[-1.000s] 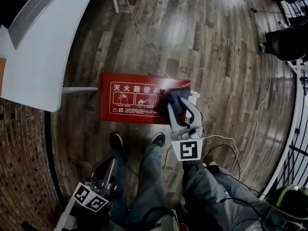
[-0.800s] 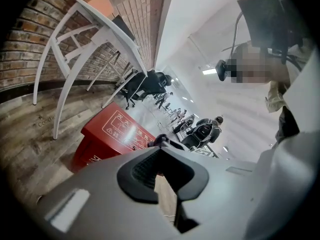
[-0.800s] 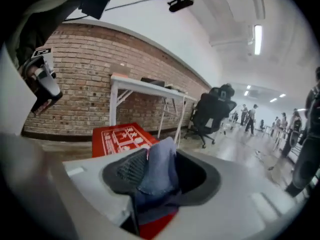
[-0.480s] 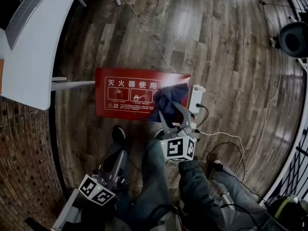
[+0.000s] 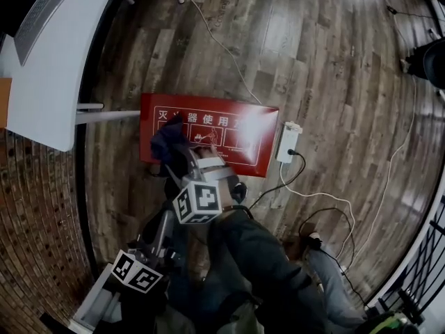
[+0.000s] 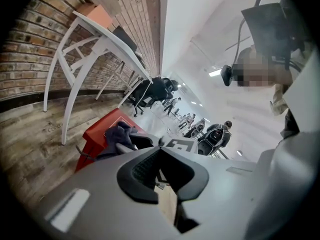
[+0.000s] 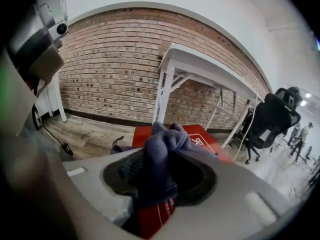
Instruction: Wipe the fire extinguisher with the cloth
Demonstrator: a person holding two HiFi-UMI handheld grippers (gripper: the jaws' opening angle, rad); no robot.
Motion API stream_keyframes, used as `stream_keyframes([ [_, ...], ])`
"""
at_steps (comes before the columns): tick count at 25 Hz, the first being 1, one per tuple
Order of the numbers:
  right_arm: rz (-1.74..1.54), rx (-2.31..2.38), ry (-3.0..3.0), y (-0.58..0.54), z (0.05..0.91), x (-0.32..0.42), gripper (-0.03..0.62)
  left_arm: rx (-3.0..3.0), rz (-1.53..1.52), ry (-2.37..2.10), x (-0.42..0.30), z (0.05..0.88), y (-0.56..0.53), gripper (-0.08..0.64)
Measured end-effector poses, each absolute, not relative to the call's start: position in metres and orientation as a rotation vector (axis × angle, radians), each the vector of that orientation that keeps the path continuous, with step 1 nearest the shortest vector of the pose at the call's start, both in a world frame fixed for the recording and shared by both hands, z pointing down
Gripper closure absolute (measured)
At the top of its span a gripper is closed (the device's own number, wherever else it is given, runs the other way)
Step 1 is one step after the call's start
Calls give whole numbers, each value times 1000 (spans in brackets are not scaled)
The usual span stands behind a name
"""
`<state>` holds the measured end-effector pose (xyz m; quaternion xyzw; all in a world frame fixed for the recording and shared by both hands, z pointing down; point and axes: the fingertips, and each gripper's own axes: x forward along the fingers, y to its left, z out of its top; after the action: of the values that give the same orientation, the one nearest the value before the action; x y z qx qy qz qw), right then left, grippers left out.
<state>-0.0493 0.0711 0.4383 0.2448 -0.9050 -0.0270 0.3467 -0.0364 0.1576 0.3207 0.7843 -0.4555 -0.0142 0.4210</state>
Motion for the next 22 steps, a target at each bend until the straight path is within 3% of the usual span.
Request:
stream_keyframes([
  [8, 106, 996, -2217, 74, 435, 103, 437, 1988, -59, -1133, -38, 300, 143, 563],
  [12, 240, 1020, -2211, 73, 427, 94, 408, 1995, 16, -1139, -54, 283, 139, 563],
  [15, 404, 1085, -2219, 64, 413, 82, 308, 2030, 38, -1105, -58, 267, 133, 563],
  [22, 571, 1357, -2106, 71, 362, 105, 295, 2106, 44, -1018, -77, 229, 124, 563],
])
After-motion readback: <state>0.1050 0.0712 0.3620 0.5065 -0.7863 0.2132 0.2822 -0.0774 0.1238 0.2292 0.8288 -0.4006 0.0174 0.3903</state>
